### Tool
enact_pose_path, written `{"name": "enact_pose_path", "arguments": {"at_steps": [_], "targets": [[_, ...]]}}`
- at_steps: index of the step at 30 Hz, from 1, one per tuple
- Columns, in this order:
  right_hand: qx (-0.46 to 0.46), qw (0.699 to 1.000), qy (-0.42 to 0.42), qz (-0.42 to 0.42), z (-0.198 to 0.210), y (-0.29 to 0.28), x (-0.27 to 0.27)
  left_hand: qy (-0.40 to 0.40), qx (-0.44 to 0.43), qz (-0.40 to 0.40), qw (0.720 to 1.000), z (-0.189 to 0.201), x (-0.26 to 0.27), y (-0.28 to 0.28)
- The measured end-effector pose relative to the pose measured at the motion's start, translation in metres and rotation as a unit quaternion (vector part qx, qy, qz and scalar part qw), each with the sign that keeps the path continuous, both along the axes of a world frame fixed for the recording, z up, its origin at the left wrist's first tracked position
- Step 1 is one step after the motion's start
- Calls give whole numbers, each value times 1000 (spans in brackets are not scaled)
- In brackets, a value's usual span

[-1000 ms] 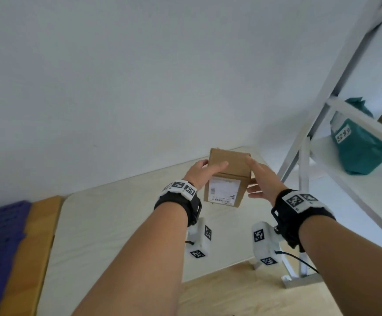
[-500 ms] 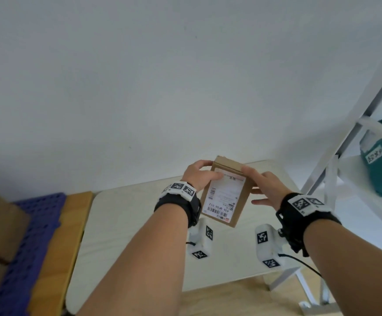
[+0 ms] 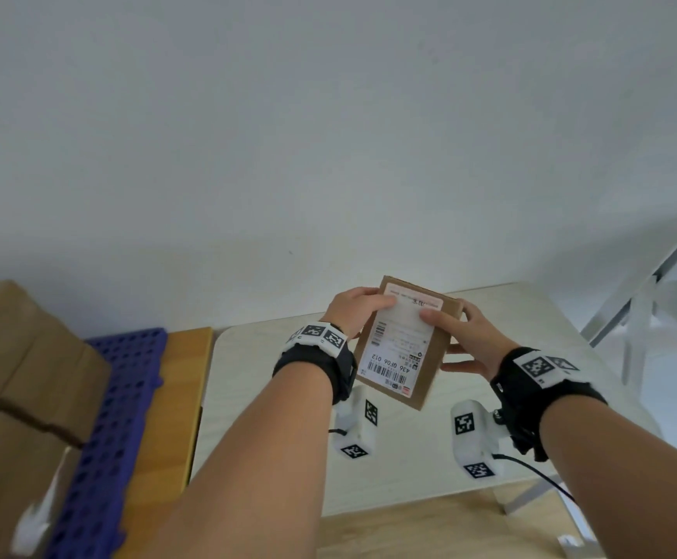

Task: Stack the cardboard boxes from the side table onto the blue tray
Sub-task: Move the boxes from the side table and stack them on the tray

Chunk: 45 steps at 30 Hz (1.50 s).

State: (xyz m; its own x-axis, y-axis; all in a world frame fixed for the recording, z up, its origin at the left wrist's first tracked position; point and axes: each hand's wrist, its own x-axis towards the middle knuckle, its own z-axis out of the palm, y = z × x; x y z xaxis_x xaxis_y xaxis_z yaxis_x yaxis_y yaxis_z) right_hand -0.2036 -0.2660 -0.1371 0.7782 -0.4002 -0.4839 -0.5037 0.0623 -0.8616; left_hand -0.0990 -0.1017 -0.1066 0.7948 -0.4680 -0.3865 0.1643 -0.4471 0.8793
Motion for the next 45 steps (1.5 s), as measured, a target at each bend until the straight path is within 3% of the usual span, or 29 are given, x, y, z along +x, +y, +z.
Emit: {"name": "enact_pose_path", "arguments": {"at_steps": [4,8,13,16,20,25,30,37,45], "targets": [[-5,999,5,-33,-1,32,5,6,15,-23,1000,-11,8,28],[38,992,-46,-113,1,51,7,1,40,-4,999,-22,16,51],[75,975,-83,-190,9,66,3,149,24,-18,988,-25,8,71],[82,981,-78,-158,18,78,-3,187,-41,-17,981,-20,-1,74],[69,989,-46,-122,17,94,-24,132,-110,18,985,-13,-15,90],[52,993,-27,-98,10,119,-64,88,-80,56,991,-17,-47,127],[21,997,-17,-77,8,152,-99,103,-50,66,991,-37,-71,168],[63,998,-14,18,26,217,-116,137,-39,63,988,11,-107,250],[110,985,-6,132,66,309,-98,84,-40,98,991,58,-85,347]]}}
